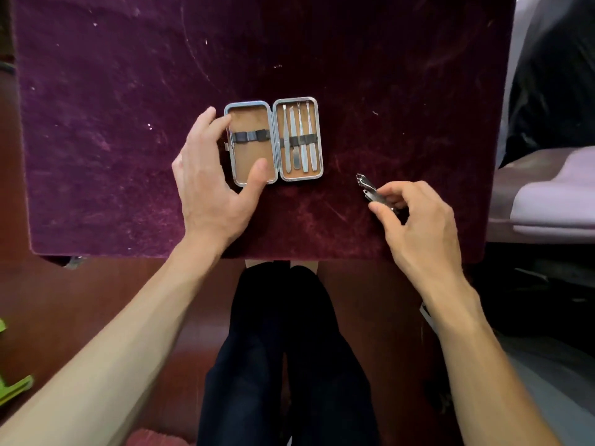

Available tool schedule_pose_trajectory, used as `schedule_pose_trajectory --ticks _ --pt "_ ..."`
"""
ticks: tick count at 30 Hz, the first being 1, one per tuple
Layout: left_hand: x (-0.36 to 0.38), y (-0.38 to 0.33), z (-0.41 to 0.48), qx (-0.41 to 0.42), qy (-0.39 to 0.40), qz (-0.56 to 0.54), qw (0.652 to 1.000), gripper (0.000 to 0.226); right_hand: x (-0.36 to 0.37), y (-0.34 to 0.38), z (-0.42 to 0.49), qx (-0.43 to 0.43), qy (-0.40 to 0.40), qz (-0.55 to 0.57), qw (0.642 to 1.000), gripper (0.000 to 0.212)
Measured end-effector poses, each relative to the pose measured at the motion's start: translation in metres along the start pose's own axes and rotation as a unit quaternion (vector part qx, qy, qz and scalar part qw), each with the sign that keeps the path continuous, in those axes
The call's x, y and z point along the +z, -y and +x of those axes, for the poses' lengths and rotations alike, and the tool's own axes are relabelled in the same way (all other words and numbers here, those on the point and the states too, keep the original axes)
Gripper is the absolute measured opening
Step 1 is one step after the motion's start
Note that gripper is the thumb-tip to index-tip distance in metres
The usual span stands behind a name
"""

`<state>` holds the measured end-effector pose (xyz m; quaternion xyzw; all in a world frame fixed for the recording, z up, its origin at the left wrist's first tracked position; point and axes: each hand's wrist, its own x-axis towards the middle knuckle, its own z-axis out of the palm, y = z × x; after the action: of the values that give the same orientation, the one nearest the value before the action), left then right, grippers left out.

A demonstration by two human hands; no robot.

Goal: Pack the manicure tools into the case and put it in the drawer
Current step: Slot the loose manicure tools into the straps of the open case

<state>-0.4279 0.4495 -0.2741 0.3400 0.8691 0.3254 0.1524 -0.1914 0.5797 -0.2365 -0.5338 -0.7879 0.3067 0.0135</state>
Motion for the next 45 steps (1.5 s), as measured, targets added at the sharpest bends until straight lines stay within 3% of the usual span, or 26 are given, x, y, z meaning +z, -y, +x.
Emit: schedule_pose_trajectory --ticks 4,9,15,21,28,33,36,38,41,45 --pt "-0.011 -0.013 -0.011 -0.018 -0.011 -0.069 0.997 0.062 0.002 -0.001 -0.005 -0.004 -0.016 0.025 1.000 0.018" --pt "-0.010 -0.038 -0.044 0.017 -0.023 -0.117 0.993 0.047 0.012 -0.001 -0.011 0.012 -0.031 0.046 0.998 0.005" --pt "0.005 -0.062 -0.079 -0.023 0.043 -0.203 0.978 0.028 0.014 -0.001 -0.020 0.059 -0.027 0.061 0.996 0.036" --pt "0.028 -0.071 -0.089 -0.181 0.223 -0.317 0.904 0.015 0.011 0.000 -0.027 0.079 -0.019 0.142 0.986 0.025" --pt "0.027 -0.069 -0.062 -0.314 0.342 -0.382 0.799 0.043 0.000 0.015 -0.034 -0.033 0.000 0.141 0.989 0.032" --pt "0.019 -0.065 -0.051 -0.318 0.382 -0.417 0.761 0.027 -0.001 0.019 -0.036 -0.103 0.018 0.080 0.991 0.018" --pt "0.014 -0.063 -0.048 -0.301 0.370 -0.433 0.765 0.019 0.004 0.025 -0.036 -0.153 -0.026 0.059 0.986 0.019" --pt "0.012 -0.065 -0.048 -0.299 0.323 -0.459 0.772 0.018 0.006 0.031 -0.036 -0.148 -0.069 0.079 0.983 0.032" --pt "0.006 -0.065 -0.047 -0.308 0.225 -0.498 0.779 0.017 0.010 0.044 -0.033 -0.038 -0.093 0.199 0.975 0.043" --pt "-0.003 -0.060 -0.045 -0.314 0.161 -0.536 0.767 0.019 0.019 0.067 -0.024 0.089 0.002 0.355 0.931 0.024"
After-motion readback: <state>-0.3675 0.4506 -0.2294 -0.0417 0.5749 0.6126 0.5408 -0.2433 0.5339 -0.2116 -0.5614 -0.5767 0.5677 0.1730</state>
